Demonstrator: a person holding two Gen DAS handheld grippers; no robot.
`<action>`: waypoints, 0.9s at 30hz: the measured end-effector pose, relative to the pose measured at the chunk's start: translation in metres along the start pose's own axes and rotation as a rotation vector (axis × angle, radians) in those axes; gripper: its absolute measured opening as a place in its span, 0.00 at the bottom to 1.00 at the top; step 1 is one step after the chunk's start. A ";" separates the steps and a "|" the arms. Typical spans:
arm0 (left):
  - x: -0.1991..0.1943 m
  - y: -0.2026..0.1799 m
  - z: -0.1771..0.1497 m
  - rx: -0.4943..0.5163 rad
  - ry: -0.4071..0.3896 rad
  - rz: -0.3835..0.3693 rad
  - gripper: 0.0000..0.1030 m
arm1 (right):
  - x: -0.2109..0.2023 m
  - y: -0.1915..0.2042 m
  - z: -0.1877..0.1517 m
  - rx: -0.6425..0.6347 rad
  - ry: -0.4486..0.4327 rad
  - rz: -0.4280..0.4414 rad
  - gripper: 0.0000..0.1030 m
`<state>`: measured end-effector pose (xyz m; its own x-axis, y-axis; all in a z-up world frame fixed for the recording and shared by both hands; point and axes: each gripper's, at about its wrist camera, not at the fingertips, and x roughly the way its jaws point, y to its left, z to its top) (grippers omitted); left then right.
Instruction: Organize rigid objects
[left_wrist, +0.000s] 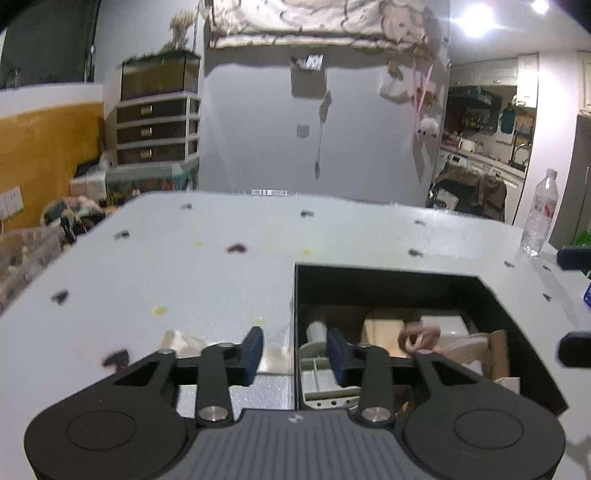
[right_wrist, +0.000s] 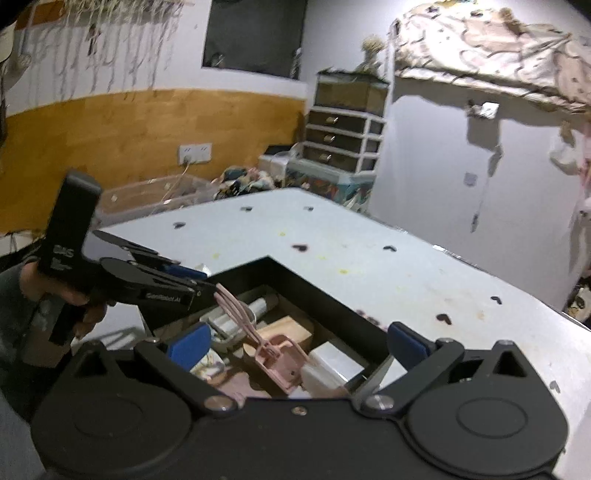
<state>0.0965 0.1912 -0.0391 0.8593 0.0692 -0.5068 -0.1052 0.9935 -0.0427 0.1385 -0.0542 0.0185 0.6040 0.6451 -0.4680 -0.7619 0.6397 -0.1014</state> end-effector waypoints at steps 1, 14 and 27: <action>-0.006 -0.001 0.001 0.002 -0.013 -0.002 0.48 | -0.001 0.004 -0.002 0.008 -0.011 -0.010 1.00; -0.078 -0.031 -0.013 0.017 -0.167 -0.014 0.89 | -0.039 0.015 -0.027 0.241 -0.148 -0.261 1.00; -0.122 -0.052 -0.037 0.005 -0.280 0.019 1.00 | -0.090 0.025 -0.063 0.278 -0.185 -0.393 1.00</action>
<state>-0.0209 0.1276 -0.0066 0.9621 0.1094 -0.2498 -0.1209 0.9922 -0.0312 0.0501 -0.1223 0.0024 0.8825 0.3811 -0.2757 -0.3935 0.9193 0.0111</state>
